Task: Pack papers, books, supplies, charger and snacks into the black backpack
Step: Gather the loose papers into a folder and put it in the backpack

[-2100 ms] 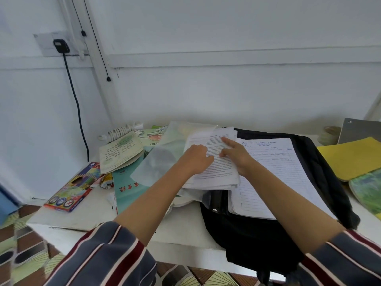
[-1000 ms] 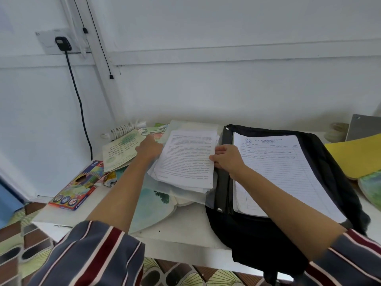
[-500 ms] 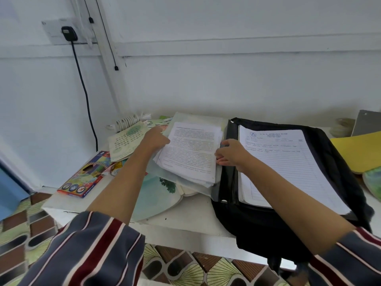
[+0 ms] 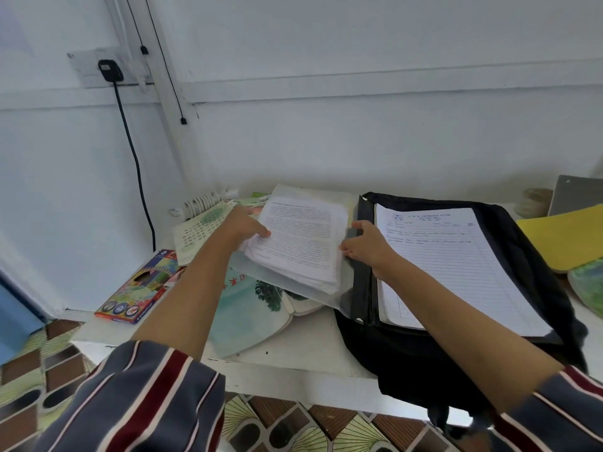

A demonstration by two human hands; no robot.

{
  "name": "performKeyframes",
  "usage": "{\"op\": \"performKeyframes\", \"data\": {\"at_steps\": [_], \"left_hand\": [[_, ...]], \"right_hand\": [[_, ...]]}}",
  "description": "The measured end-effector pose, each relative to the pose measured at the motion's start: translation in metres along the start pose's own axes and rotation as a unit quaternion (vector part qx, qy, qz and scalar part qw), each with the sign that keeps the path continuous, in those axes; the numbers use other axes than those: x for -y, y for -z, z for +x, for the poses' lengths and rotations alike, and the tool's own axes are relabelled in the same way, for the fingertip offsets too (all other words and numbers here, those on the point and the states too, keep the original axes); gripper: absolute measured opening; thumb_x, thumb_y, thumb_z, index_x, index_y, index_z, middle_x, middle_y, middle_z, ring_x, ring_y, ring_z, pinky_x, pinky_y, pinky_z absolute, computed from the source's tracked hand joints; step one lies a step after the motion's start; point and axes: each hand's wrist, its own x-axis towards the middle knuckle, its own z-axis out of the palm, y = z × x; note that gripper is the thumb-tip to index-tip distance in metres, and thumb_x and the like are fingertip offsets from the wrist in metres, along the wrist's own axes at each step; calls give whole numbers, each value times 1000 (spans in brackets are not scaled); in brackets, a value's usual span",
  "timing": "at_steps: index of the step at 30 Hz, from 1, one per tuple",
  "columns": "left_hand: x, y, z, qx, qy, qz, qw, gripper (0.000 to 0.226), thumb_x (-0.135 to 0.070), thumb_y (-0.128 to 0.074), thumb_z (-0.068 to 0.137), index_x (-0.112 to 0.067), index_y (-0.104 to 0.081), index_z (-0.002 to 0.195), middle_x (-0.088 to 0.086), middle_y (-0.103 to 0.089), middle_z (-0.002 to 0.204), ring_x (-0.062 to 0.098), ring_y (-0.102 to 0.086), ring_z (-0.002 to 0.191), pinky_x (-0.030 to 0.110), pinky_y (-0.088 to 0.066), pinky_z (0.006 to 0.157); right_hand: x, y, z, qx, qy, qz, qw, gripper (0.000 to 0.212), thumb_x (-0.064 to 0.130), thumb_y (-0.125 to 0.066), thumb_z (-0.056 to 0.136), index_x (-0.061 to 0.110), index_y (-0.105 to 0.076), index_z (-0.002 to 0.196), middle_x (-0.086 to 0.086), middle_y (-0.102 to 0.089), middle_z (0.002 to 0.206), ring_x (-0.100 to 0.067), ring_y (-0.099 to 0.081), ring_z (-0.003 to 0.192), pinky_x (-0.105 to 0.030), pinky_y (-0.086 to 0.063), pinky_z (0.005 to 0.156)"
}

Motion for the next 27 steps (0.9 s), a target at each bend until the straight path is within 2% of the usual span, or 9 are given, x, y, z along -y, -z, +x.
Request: {"op": "performKeyframes", "data": {"at_steps": [4,8,10,13,16,18,23,25,27], "left_hand": [[2,3,-1,24,15,-48,998,72,10,-66,76,-5,-35,140,15,-34,146,31,-35,132,35,-34,101],[3,4,-5,35,6,-79,996,75,11,-65,77,-9,-32,142,14,-35,146,33,-37,130,38,-37,99],[4,3,-9,38,-2,-87,995,74,10,-65,77,-10,-32,141,14,-36,145,33,-38,129,39,-38,98],[7,2,-11,40,-4,-100,994,73,11,-64,77,-11,-34,140,14,-40,142,33,-42,125,40,-41,97],[10,3,-12,43,-3,-120,992,76,12,-66,75,-10,-35,140,14,-41,141,33,-44,124,41,-43,98],[10,4,-13,43,-7,-119,992,77,11,-69,73,-11,-35,139,14,-41,142,32,-45,124,43,-43,99],[1,8,-18,85,-7,-113,990,86,14,-68,71,-14,-31,142,12,-38,144,34,-41,127,44,-40,101],[-6,10,-21,121,1,-152,981,88,18,-64,71,-15,-28,143,19,-46,138,37,-52,115,50,-49,87],[-17,12,-25,128,-9,-170,977,91,20,-61,73,-19,-22,146,21,-45,137,38,-55,109,42,-53,67]], "right_hand": [[2,0,15,22,-15,62,998,71,-1,-60,83,9,-25,144,-9,-45,135,-24,-47,120,-32,-41,100],[9,-2,25,40,-62,164,984,74,2,-62,79,11,-27,144,-15,-40,141,-23,-45,112,-29,-42,94],[11,-4,26,33,-70,174,982,75,2,-62,79,11,-26,144,-16,-46,131,-21,-48,101,-28,-44,88],[14,-4,23,25,-79,184,979,73,1,-61,80,8,-26,144,-10,-48,98,-13,-45,72,-26,-49,75],[10,-5,24,11,-65,165,984,75,1,-60,82,11,-21,145,-13,-49,122,-19,-50,94,-32,-44,91],[11,-10,21,9,-52,163,985,75,0,-58,84,12,-19,146,-14,-42,136,-21,-46,106,-28,-41,86],[12,-9,17,30,-48,160,985,72,2,-59,84,14,-23,145,-13,-38,142,-27,-41,126,-36,-37,104],[12,-5,13,18,-28,91,995,67,4,-59,85,13,-28,144,-13,-37,144,-26,-40,128,-34,-36,102],[13,-3,7,-23,18,-19,999,62,10,-61,86,13,-32,142,-10,-35,145,-25,-39,128,-30,-34,98]]}}
